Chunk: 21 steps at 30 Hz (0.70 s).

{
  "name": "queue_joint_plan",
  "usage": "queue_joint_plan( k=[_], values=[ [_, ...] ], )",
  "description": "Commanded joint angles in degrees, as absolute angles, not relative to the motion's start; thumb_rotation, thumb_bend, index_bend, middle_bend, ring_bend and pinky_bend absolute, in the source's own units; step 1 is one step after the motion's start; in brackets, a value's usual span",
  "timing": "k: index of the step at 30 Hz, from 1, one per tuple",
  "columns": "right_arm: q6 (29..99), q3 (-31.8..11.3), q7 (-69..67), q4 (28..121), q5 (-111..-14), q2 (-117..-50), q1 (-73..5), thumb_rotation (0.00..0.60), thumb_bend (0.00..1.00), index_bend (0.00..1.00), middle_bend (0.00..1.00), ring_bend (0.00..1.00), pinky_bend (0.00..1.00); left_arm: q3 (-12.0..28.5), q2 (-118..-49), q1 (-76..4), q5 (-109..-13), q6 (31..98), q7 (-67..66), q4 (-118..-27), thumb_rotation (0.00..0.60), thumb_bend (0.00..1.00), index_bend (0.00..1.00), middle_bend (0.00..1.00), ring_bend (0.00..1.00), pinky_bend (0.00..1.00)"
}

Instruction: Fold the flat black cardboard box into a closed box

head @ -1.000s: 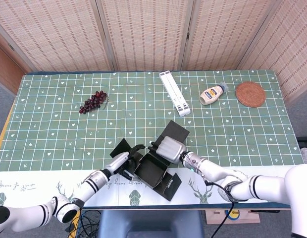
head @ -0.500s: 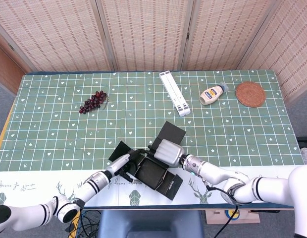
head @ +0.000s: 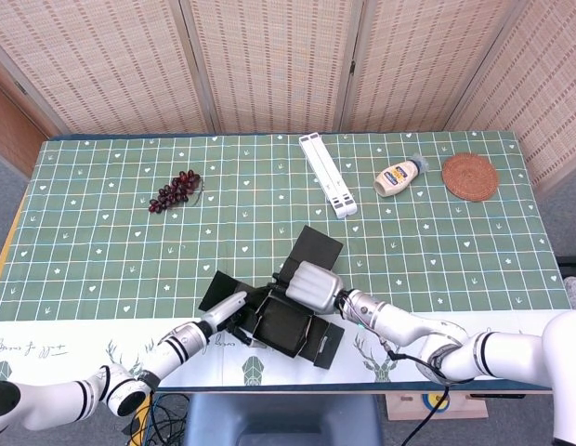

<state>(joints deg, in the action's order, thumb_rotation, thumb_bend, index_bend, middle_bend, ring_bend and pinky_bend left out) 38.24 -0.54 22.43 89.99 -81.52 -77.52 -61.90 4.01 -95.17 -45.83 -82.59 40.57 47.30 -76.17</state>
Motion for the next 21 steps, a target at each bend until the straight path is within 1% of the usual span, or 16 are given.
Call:
queue_joint_plan(
  k=[1, 7, 10, 12, 14, 16, 19, 21],
  values=[
    [38.7, -0.7, 21.8, 89.2, -82.2, -78.1, -61.7, 0.600, 0.35, 0.30, 0.34, 0.83, 0.99, 4.0, -95.1, -46.0, -82.7, 40.5, 47.7, -76.5, 0.600, 0.09, 0.18, 0.14, 0.55, 0.83],
    [39.0, -0.8, 20.8, 87.3, -83.1, -79.2, -61.2, 0.600, 0.35, 0.30, 0.34, 0.83, 0.99, 4.3, -94.9, -46.3, -82.5, 40.0, 49.0, -77.1, 0.600, 0.09, 0.20, 0.17, 0.55, 0.83],
    [38.8, -0.8, 21.4, 86.3, -82.6, -79.5, -61.0, 0.600, 0.35, 0.30, 0.31, 0.83, 0.99, 4.2, -94.8, -46.5, -82.4, 39.7, 49.2, -77.1, 0.600, 0.09, 0.22, 0.19, 0.55, 0.83],
    [38.5, -1.0, 22.0, 86.1, -82.2, -79.6, -61.1, 0.600, 0.35, 0.25, 0.26, 0.83, 0.99, 4.3, -94.9, -46.6, -82.2, 39.5, 49.1, -77.2, 0.600, 0.09, 0.23, 0.21, 0.55, 0.83],
    [38.2, -1.2, 22.7, 86.1, -81.8, -79.6, -61.2, 0.600, 0.35, 0.11, 0.18, 0.81, 0.99, 4.4, -95.0, -46.6, -82.0, 39.4, 48.9, -77.2, 0.600, 0.09, 0.25, 0.22, 0.56, 0.83],
    [37.8, -1.5, 23.7, 86.1, -80.9, -79.7, -61.3, 0.600, 0.35, 0.02, 0.12, 0.79, 0.99, 4.4, -95.0, -46.7, -81.7, 39.1, 48.6, -77.3, 0.600, 0.09, 0.25, 0.22, 0.56, 0.83],
    [37.1, -1.9, 24.6, 86.1, -79.4, -79.9, -61.5, 0.600, 0.35, 0.00, 0.04, 0.75, 0.99, 4.5, -94.7, -46.9, -81.3, 38.6, 48.2, -77.9, 0.600, 0.09, 0.25, 0.22, 0.56, 0.83],
    [37.2, -2.1, 25.1, 86.3, -79.0, -80.1, -61.4, 0.600, 0.35, 0.00, 0.01, 0.73, 0.99, 4.6, -94.4, -47.0, -81.0, 38.3, 47.8, -78.3, 0.600, 0.09, 0.26, 0.22, 0.56, 0.83]
  ],
)
